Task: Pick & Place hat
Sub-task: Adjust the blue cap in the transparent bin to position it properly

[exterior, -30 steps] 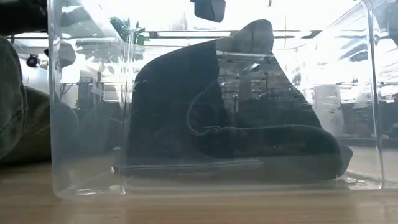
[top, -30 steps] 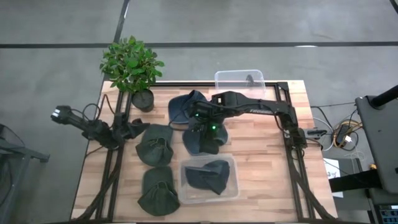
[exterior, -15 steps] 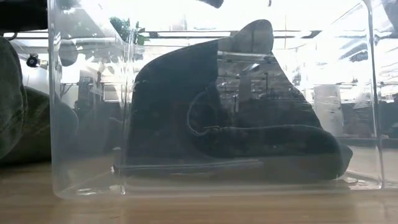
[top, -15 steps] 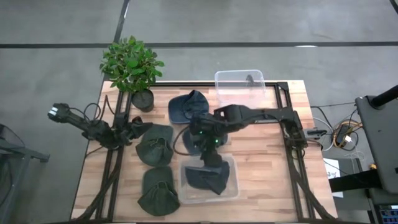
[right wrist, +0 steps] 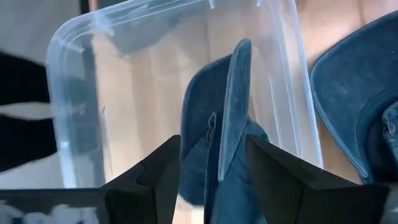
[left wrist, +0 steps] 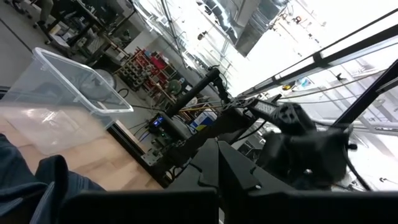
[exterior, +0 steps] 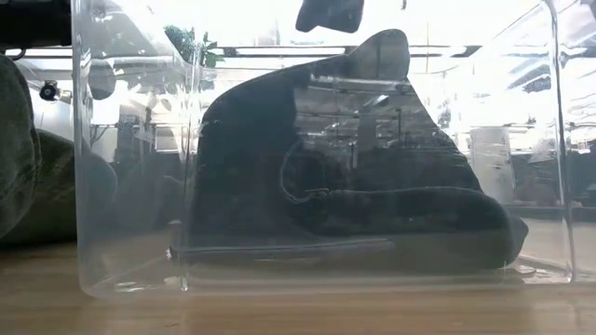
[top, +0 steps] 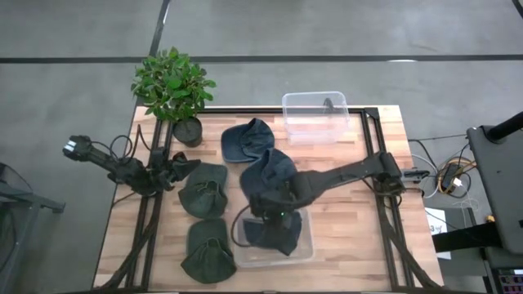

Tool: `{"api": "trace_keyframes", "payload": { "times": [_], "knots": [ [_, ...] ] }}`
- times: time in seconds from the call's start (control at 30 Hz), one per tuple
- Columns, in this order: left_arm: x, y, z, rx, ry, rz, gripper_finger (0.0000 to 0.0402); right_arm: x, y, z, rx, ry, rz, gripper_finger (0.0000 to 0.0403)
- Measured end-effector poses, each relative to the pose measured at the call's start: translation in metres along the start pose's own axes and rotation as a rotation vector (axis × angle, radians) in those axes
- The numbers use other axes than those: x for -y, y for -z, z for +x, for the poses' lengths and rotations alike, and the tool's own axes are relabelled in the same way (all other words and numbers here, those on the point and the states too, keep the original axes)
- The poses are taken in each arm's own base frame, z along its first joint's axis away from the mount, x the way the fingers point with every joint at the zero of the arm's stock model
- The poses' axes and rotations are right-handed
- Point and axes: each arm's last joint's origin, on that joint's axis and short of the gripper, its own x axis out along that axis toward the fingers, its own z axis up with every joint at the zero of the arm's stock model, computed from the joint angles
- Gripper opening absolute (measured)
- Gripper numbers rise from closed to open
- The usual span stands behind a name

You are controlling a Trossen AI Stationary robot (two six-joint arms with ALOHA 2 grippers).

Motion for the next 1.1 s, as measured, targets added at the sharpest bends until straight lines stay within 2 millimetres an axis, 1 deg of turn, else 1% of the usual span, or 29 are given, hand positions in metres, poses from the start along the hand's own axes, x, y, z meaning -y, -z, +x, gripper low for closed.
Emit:
{"api": "trace_keyframes", "payload": {
  "times": [0.1, 0.2, 0.4, 0.53, 0.77, 0.83, 0.9, 0.97, 1.1],
  "knots": [
    [0.000, 0.000, 0.000, 0.000, 0.000, -0.007, 0.0000, -0.007, 0.004, 0.005, 0.032, 0.046, 0.019, 0.0171],
    [0.000, 0.000, 0.000, 0.000, 0.000, -0.008, 0.0000, -0.008, 0.009, 0.011, 0.035, 0.098, 0.026, 0.0171],
    [0.000, 0.000, 0.000, 0.000, 0.001, -0.010, 0.0000, -0.009, 0.015, 0.026, 0.023, 0.114, 0.026, 0.0171],
    [0.000, 0.000, 0.000, -0.001, 0.001, -0.010, 0.0000, -0.007, 0.021, 0.037, -0.005, 0.127, 0.045, 0.0171],
    [0.000, 0.000, 0.000, -0.001, 0.001, -0.010, 0.0000, 0.000, 0.030, 0.049, -0.036, 0.170, 0.086, 0.0166],
    [0.000, 0.000, 0.000, -0.001, 0.001, -0.010, 0.0000, 0.001, 0.031, 0.051, -0.045, 0.176, 0.087, 0.0155],
    [0.000, 0.000, 0.000, -0.001, 0.001, -0.010, 0.0000, 0.001, 0.032, 0.052, -0.047, 0.176, 0.087, 0.0135],
    [0.000, 0.000, 0.000, -0.002, 0.001, -0.009, 0.0000, 0.000, 0.031, 0.050, -0.050, 0.170, 0.086, 0.0105],
    [0.000, 0.000, 0.000, -0.002, 0.001, -0.009, 0.0000, -0.003, 0.025, 0.042, -0.058, 0.091, 0.068, 0.0033]
  ]
}}
